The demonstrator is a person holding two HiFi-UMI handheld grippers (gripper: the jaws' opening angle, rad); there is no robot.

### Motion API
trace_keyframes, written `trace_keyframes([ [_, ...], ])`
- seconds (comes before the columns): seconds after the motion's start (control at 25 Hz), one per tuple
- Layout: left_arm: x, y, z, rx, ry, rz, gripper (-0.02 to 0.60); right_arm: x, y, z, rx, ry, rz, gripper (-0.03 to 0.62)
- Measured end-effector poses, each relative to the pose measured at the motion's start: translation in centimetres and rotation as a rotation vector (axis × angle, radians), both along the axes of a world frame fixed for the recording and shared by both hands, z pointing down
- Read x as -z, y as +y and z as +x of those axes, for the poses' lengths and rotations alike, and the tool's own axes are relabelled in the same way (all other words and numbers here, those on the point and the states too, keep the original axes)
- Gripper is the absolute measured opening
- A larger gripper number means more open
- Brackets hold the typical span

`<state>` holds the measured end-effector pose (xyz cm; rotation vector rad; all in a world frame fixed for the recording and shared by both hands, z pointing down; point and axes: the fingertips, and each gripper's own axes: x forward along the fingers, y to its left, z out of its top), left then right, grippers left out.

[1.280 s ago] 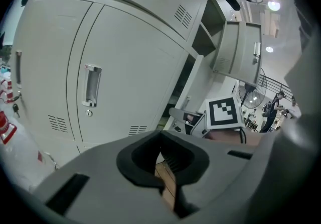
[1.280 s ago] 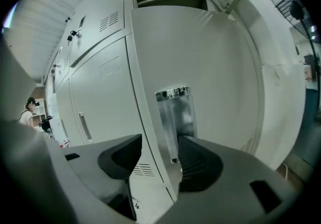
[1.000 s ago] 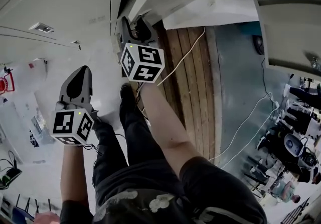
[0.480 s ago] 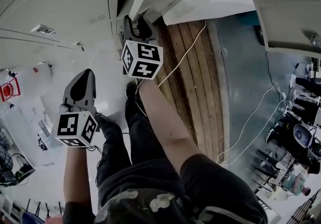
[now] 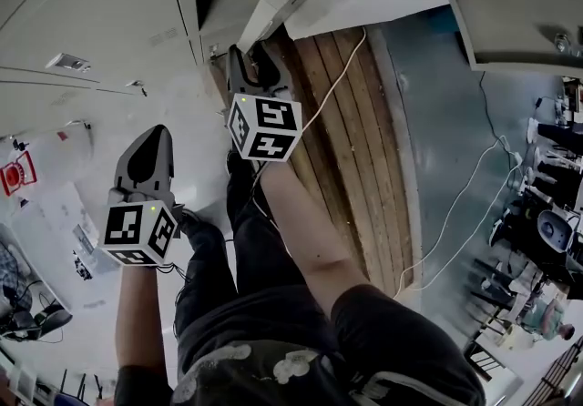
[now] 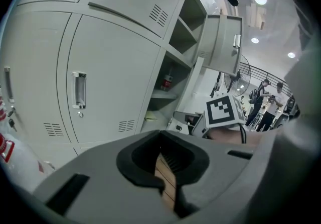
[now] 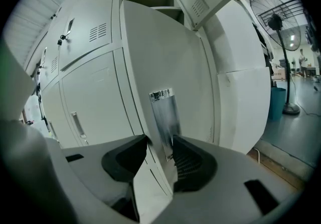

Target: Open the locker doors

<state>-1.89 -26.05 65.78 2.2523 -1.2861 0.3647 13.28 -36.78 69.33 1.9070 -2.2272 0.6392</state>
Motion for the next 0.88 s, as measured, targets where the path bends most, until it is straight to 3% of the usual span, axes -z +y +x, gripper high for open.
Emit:
trace_keyframes([
  [0.88,1.9,0.4,7.6,-0.141,0.015,0.028,0.009,0.6,7.0,10.5,-0.1,0.136,0.026,0.121],
])
